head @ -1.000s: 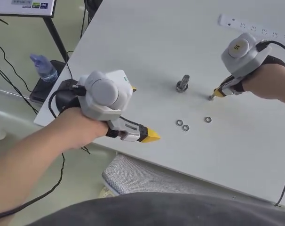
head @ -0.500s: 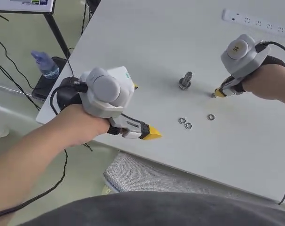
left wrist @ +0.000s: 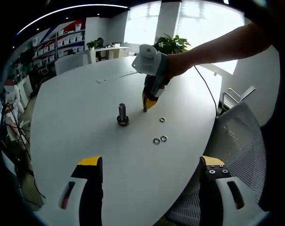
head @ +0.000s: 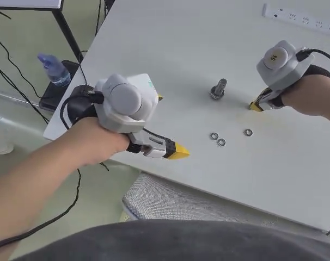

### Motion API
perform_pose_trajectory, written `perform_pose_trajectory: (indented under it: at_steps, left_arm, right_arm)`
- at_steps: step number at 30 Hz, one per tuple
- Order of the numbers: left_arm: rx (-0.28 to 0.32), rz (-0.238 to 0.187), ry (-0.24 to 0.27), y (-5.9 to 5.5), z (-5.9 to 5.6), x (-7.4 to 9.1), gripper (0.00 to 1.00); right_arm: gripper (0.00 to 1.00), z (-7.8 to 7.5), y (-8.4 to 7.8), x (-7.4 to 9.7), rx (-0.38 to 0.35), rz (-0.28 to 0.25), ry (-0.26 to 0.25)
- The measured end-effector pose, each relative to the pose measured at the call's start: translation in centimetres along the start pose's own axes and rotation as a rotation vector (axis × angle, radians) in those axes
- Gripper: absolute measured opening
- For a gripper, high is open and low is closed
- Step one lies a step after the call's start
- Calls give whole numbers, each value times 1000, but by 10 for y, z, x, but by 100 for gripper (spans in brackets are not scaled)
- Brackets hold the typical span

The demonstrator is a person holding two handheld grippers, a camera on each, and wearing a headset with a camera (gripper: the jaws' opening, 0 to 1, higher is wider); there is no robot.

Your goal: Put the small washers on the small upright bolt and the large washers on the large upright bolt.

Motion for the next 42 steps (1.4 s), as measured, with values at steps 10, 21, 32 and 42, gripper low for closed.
perform_pose_trajectory:
  at_steps: [10,21,32,42]
  left_arm:
    - [2,0,-2,1,2,-1,84]
    - [0,7,-9,-1,1,0,82]
    - [4,3,-9,1,0,-2,82]
    - [0,14,-12,0,1,-2,82]
  right_arm:
    - [13,3,1,-1,6,6,-5]
    - [13,4,3,-1,11,6,-8]
    - [14,-3,4,-5,-3,0,-4]
    - [18,0,3,-4,16,-6,-5]
Point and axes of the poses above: the centre of the closed fingertips' face, and the gripper's own axes: x roughly backward along the fingers, z roughly to its left, y roughly out of its top, the point moved 3 cm from there along x, roughly backward along the fingers, and after that the axes turned 1 degree about x, right-handed, at the moved point
